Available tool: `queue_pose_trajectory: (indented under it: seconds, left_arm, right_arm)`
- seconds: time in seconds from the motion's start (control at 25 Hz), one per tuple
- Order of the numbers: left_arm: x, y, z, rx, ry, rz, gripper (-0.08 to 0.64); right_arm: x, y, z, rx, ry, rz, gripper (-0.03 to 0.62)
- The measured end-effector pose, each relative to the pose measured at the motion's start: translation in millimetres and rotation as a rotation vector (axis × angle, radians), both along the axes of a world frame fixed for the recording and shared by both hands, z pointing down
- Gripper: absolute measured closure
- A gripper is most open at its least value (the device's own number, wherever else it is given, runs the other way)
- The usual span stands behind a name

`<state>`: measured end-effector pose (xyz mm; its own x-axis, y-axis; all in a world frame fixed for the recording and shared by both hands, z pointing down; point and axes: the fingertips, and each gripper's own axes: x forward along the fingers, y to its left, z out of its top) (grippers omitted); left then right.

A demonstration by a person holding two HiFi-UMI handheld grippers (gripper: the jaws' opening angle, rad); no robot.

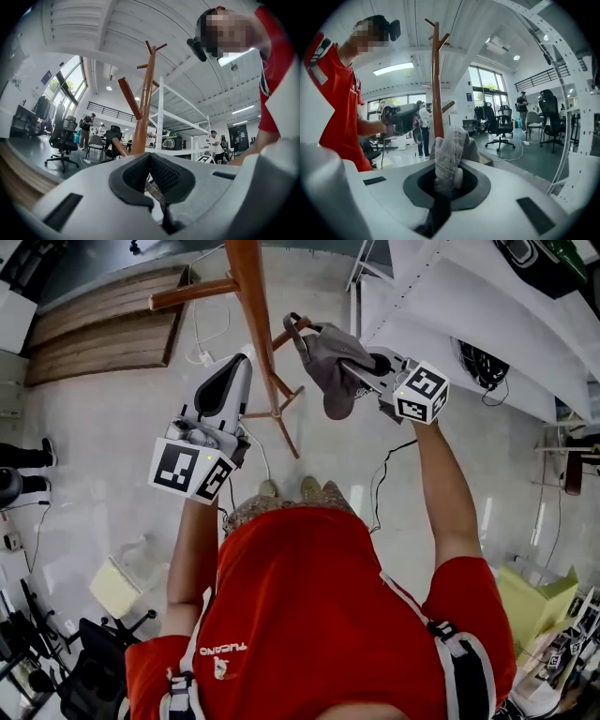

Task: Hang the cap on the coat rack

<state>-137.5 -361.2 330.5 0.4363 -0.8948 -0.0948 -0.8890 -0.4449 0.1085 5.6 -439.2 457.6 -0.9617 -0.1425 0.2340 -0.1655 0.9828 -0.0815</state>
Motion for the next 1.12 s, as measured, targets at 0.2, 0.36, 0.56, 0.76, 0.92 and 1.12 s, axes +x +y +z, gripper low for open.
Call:
queue_pose_trajectory:
  seconds: [0.2,0.36,0.56,0.76,0.92,1.12]
  left_arm:
    - [1.1,-4.1,5.6,-0.022,-0.006,-0.061,0.552]
    - [0.9,-6.1,14.9,-0.049,-0.01,-0.098,0.552]
    - [0.1,-8.3,25.9,-0.079,-0.015,-0.124,0.552]
    - [-3.4,-6.3,33.0,-0.103,-0.024,-0.122,0.552]
    - [-5.8,-4.8,32.3,-0.105,-0.03,-0.108,0.552]
    - [-6.0,-6.5,31.4,-0.097,-0.024,-0.079,0.552]
  right_arm:
    - [-17.2,-5.3,26.3,0.02,0.042,-0.063,0.561]
    - [-29.1,-10.0,49.8,0.007,0.037,-0.049,0.56]
    - [-40.6,-16.2,73.1,-0.011,0.038,0.005,0.541]
    - [-52.8,-15.2,90.2,-0.043,0.063,0.04,0.425]
    - [-46.5,-18.1,93.7,-0.011,0.094,0.095,0.359]
    - [-29.7,-22.1,75.8,0.047,0.081,0.179,0.35]
